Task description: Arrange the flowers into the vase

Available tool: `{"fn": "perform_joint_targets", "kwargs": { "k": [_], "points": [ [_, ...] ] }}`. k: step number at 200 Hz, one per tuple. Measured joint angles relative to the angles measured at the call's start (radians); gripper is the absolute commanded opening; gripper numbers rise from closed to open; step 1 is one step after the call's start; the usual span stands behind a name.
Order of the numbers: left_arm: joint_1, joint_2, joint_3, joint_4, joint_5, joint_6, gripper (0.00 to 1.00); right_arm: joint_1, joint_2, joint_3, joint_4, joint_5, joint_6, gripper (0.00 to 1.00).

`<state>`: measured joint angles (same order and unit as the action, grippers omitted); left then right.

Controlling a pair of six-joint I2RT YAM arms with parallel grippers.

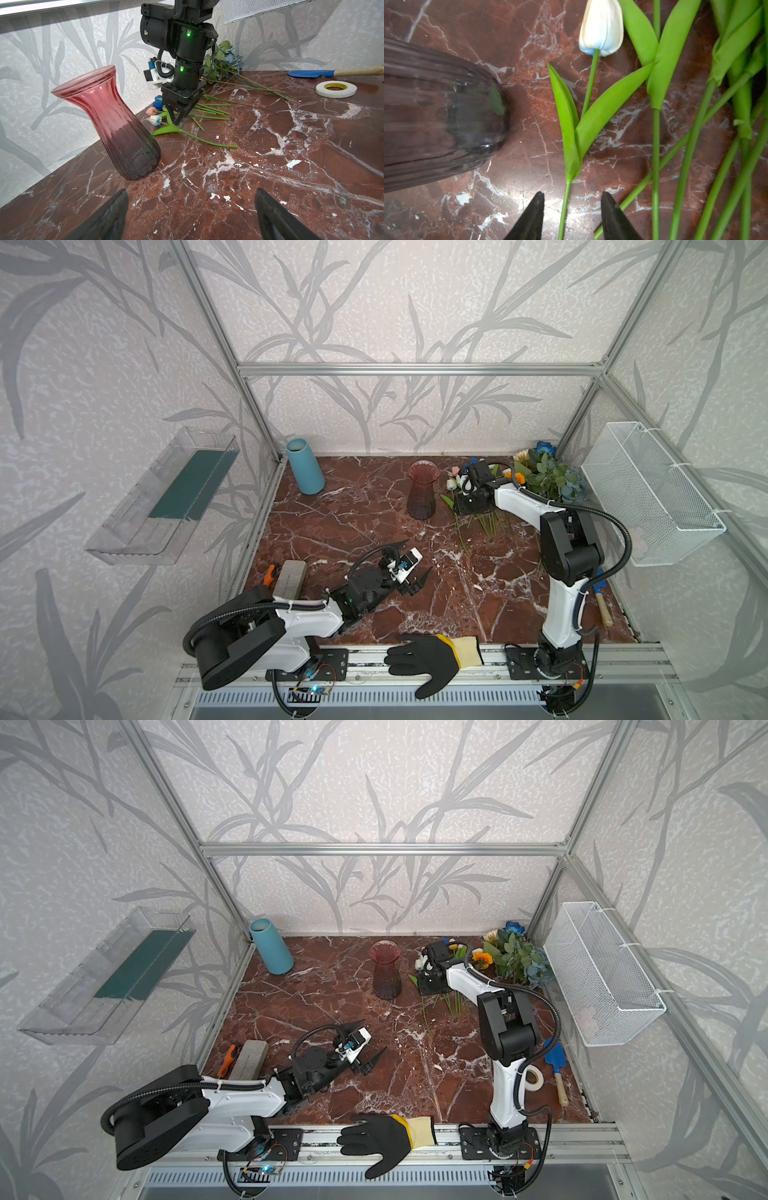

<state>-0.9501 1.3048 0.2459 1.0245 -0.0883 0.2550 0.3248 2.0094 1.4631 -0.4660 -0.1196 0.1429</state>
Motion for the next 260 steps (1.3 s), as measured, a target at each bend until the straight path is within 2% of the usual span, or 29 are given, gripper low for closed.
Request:
{"fn": "perform_joint_targets", "kwargs": {
  "k": [98, 154, 215, 239, 260],
  "points": [
    [-0.005, 0.001, 0.0, -0.001, 0.003, 0.0, 0.94, 0.017, 0.142, 0.114, -0.091, 0.038, 0.007, 0.43],
    [-0.006, 0.0, 0.0, -0.013, 0.003, 0.0, 0.94, 0.021, 0.164, 0.144, -0.101, 0.086, 0.042, 0.18],
    [-0.011, 0.0, 0.0, -0.023, 0.003, 0.006, 0.94, 0.021, 0.161, 0.132, -0.069, 0.093, 0.075, 0.06],
    [-0.014, -0.002, 0.0, -0.023, 0.003, 0.007, 0.95, 0.021, 0.126, 0.074, -0.021, 0.093, 0.08, 0.0],
    [-0.018, -0.008, 0.0, -0.022, 0.0, 0.008, 0.94, 0.021, 0.062, 0.002, 0.035, 0.098, 0.092, 0.0]
  ]
}}
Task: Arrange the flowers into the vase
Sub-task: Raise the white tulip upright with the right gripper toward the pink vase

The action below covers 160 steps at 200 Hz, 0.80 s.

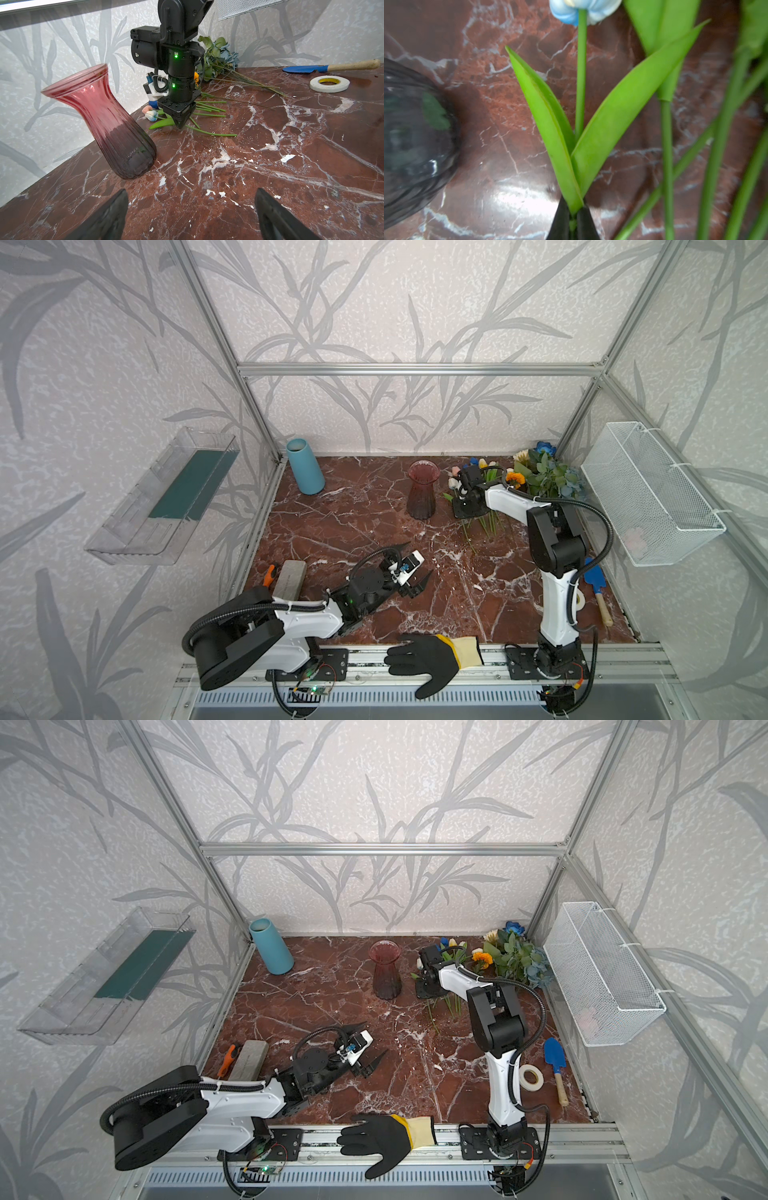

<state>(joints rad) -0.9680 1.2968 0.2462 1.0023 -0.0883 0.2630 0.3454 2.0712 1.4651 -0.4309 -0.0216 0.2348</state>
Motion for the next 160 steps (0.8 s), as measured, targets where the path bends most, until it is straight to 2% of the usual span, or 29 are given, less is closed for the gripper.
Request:
{"fn": "perform_joint_targets", "kwargs": {
  "k": [87, 133, 160],
  "points": [
    [-0.005, -0.001, 0.0, 0.006, -0.005, 0.006, 0.95, 0.0, -0.46, -0.308, 0.42, 0.014, 0.029, 0.0],
    [-0.005, -0.008, -0.009, 0.031, -0.017, 0.006, 0.95, 0.027, -0.598, -0.397, 0.694, -0.029, 0.015, 0.0],
    [-0.007, -0.021, -0.029, 0.047, -0.037, 0.009, 0.95, 0.067, -0.624, -0.447, 0.883, -0.069, -0.001, 0.0]
  ]
}}
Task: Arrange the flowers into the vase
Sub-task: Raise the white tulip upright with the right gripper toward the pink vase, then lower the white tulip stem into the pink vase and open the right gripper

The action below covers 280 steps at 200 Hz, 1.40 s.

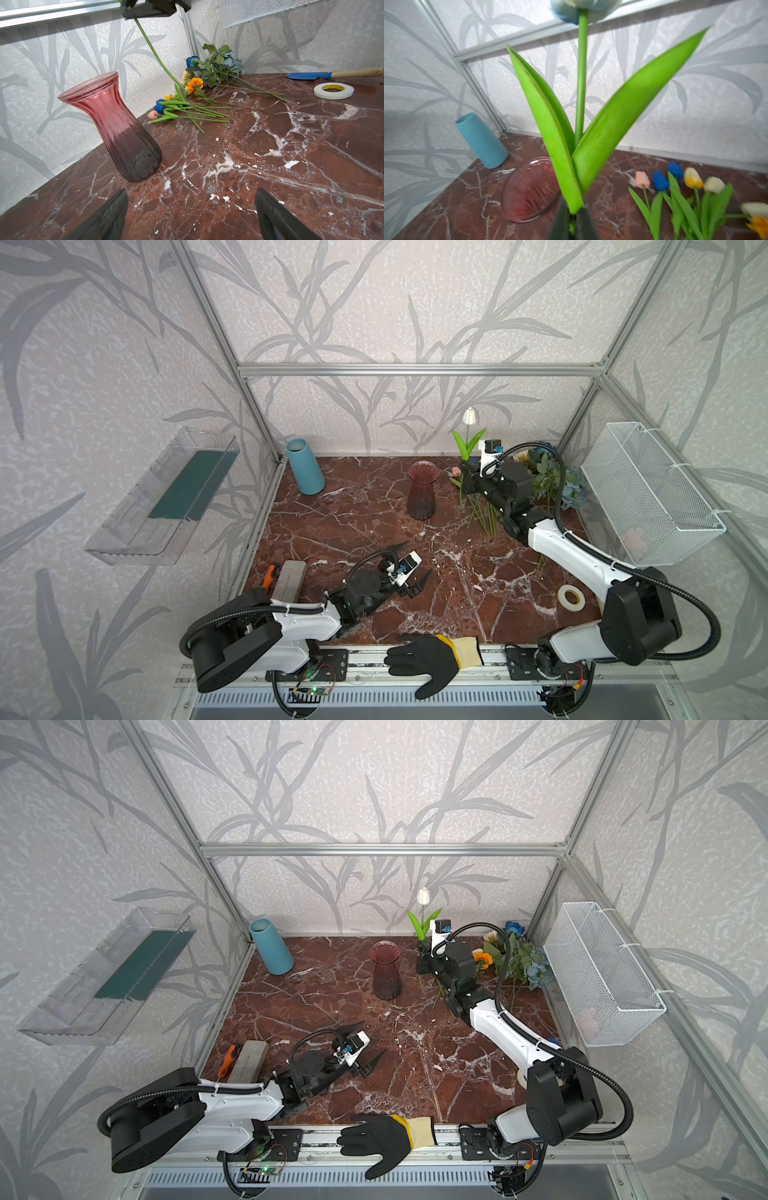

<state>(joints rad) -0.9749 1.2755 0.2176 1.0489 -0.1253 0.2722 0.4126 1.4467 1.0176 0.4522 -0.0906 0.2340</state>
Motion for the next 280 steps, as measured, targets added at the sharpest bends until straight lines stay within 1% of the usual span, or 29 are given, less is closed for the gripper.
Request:
{"fn": "perform_joint_targets", "kwargs": {
  "k": [26, 51, 64, 84, 125, 149, 191, 226, 260, 280],
  "points": [
    [0.0, -0.02, -0.011, 0.008, -0.033, 0.004, 0.95, 0.009, 0.016, 0.004, 0.153, -0.048, 0.016, 0.0],
    [0.0, -0.047, -0.029, 0.033, -0.062, 0.006, 0.95, 0.01, 0.071, 0.071, 0.264, -0.081, 0.051, 0.0],
    [0.0, -0.059, -0.045, 0.06, -0.08, 0.009, 0.95, 0.012, 0.104, 0.122, 0.287, -0.092, 0.061, 0.0],
    [0.0, -0.078, -0.076, 0.096, -0.11, 0.014, 0.99, 0.015, 0.153, 0.192, 0.325, -0.097, 0.073, 0.0],
    [0.0, -0.139, -0.097, 0.118, -0.165, 0.015, 0.99, 0.024, 0.294, 0.321, 0.372, -0.101, 0.085, 0.0],
    [0.0, -0.165, -0.097, 0.106, -0.184, 0.016, 0.99, 0.029, 0.374, 0.357, 0.379, -0.1, 0.077, 0.0],
    [0.0, -0.15, -0.097, 0.093, -0.192, 0.017, 0.99, 0.034, 0.454, 0.344, 0.386, -0.106, 0.04, 0.0],
    [0.0, -0.145, -0.097, 0.087, -0.192, 0.017, 0.99, 0.034, 0.455, 0.239, 0.44, -0.159, 0.002, 0.0],
    [0.0, -0.145, -0.095, 0.078, -0.191, 0.021, 0.99, 0.034, 0.454, 0.156, 0.439, -0.228, -0.042, 0.0],
    [0.0, -0.145, -0.095, 0.072, -0.191, 0.026, 0.99, 0.034, 0.436, 0.13, 0.435, -0.254, -0.076, 0.06]
  ]
}}
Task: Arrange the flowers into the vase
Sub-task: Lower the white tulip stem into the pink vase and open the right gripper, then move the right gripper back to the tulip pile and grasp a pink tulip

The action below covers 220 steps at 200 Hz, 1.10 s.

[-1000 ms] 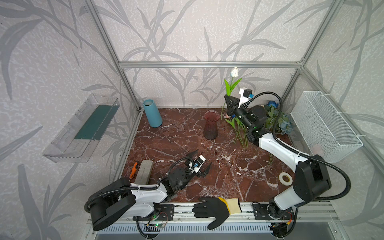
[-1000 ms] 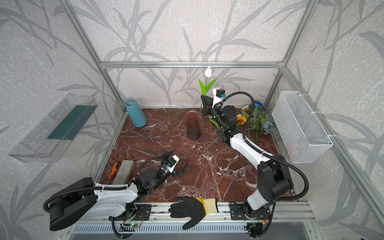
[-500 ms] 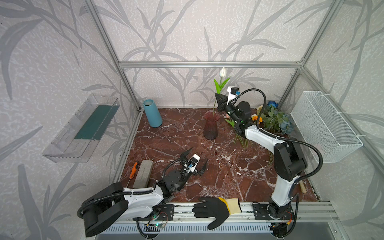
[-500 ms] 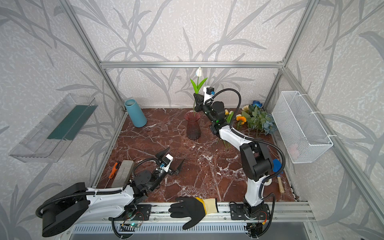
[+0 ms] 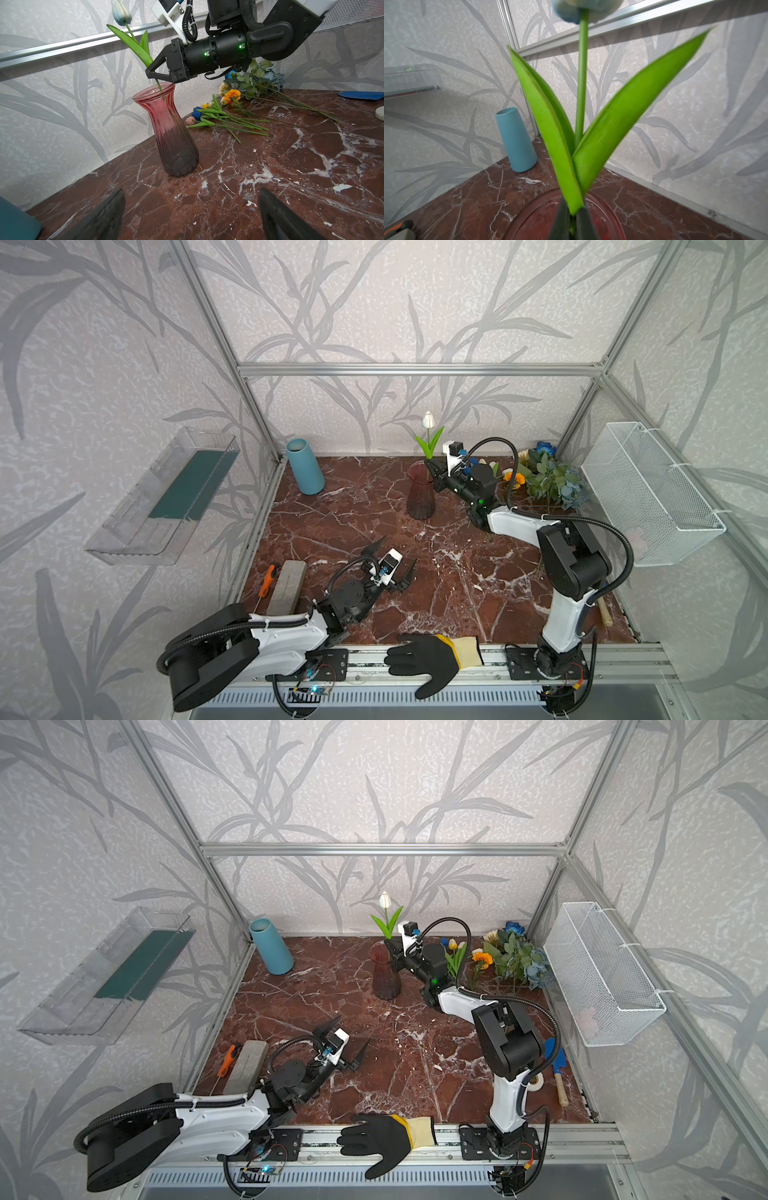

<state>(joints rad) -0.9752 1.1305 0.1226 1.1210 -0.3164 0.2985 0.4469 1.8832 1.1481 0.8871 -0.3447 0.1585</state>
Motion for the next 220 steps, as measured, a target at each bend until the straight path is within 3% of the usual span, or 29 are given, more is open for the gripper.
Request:
{"fn": "perform_joint_targets", "kwargs": {
  "k": [44, 83, 122, 182, 220],
  "points": [
    [0.0, 0.014, 0.006, -0.008, 0.003, 0.005, 0.99, 0.0, -0.043, -0.039, -0.033, -0.021, -0.053, 0.32],
    [0.0, 0.021, 0.007, -0.01, 0.006, 0.006, 0.99, 0.0, -0.066, -0.039, -0.071, -0.006, -0.073, 0.41],
    [0.0, 0.023, 0.014, -0.019, 0.002, 0.013, 0.99, 0.006, -0.124, -0.039, -0.17, 0.031, -0.093, 0.58],
    [0.016, 0.014, 0.056, -0.089, -0.076, 0.019, 0.99, 0.006, -0.224, -0.059, -0.323, 0.064, -0.132, 0.65],
    [0.134, 0.01, 0.159, -0.216, -0.027, -0.012, 0.99, 0.006, -0.302, -0.071, -0.362, 0.065, -0.129, 0.65]
  ]
}}
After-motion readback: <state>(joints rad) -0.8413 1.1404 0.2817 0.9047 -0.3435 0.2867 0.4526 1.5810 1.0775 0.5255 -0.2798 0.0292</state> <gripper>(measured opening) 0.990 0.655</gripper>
